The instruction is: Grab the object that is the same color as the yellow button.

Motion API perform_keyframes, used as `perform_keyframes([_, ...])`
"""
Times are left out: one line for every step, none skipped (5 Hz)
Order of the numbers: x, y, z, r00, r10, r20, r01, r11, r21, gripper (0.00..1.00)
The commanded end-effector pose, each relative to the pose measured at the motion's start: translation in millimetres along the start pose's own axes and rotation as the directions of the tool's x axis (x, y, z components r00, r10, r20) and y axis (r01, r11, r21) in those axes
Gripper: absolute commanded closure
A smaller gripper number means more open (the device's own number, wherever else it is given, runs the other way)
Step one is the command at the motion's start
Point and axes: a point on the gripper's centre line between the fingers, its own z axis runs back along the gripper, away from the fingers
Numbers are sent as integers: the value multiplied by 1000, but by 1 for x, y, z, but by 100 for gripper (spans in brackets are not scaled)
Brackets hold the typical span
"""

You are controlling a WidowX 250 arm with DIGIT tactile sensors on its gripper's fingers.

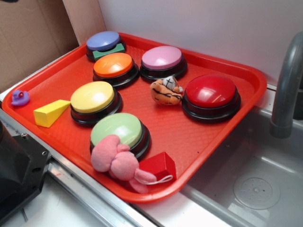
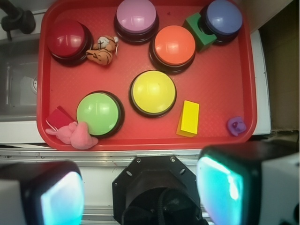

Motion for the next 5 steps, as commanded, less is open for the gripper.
perform_keyframes([0, 0, 0, 1000, 0, 0, 0, 1000, 0, 0])
perform_keyframes([0, 15, -10, 999, 35, 10, -35, 999, -15, 0])
perform_keyframes([2, 28, -20, 998, 55, 44, -54, 998, -25, 0])
perform_keyframes([0, 42, -34, 993, 99, 57, -97, 995, -30, 0])
perform_keyframes([-2, 61, -55, 990, 131, 54, -129, 991, -36, 0])
